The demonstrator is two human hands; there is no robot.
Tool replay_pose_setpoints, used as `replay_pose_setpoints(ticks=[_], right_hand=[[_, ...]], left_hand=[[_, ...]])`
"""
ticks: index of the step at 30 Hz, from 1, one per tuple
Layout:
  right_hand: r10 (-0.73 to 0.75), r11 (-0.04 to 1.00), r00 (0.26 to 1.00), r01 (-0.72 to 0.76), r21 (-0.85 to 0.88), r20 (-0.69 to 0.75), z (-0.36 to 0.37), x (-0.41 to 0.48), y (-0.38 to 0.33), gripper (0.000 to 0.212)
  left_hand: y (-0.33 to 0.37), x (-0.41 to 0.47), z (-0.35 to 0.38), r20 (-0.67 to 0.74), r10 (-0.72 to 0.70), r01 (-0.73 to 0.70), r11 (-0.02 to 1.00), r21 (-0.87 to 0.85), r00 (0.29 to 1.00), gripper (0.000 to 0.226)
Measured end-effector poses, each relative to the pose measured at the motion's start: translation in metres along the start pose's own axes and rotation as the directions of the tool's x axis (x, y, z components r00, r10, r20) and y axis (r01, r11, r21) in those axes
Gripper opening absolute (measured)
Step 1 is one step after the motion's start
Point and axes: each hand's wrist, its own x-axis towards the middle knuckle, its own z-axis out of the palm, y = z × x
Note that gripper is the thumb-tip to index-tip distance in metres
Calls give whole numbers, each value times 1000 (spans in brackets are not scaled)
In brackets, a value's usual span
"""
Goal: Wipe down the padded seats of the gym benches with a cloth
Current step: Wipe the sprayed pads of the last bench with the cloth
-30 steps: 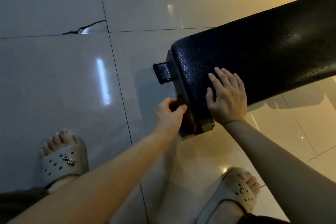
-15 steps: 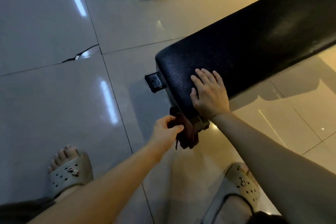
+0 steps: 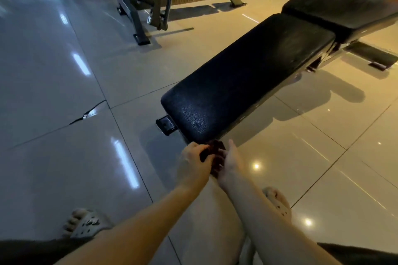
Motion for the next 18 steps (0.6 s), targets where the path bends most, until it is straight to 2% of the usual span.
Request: replay_pose_setpoints(ticks=[3, 6, 8, 10, 12, 13, 15, 18], right_hand=[[29, 985, 991, -50, 164, 128, -2, -7, -20, 61], [-39, 994, 992, 27, 101, 122, 2, -18, -33, 40], [-84, 995, 995, 80, 59, 60, 2, -28, -37, 22], [-129, 991, 990, 127, 41, 48, -2, -31, -40, 20], [-216, 972, 974, 221, -83, 67, -7, -34, -44, 17], [-239, 959, 966, 251, -135, 103, -9, -38, -46, 15], [-244, 944, 959, 269, -192, 147, -12, -47, -52, 14], [-262, 955, 963, 269, -122, 67, -15, -35, -59, 24]], left_hand=[[9, 2, 4, -16, 196, -192, 970, 147, 980, 24], [17, -6, -4, 85, 318, -329, 928, 176, 944, 31], [23, -10, -14, 65, 334, -340, 930, 140, 940, 31], [27, -5, -25, -67, 292, -284, 952, 111, 954, 29], [26, 7, -34, -173, 182, -167, 981, 96, 968, 26], [26, 14, -37, -147, 107, -95, 992, 84, 983, 33], [26, 29, -37, 29, -58, 59, 998, -22, 998, 49], [39, 37, -32, 323, -210, 290, 932, -220, 923, 22]])
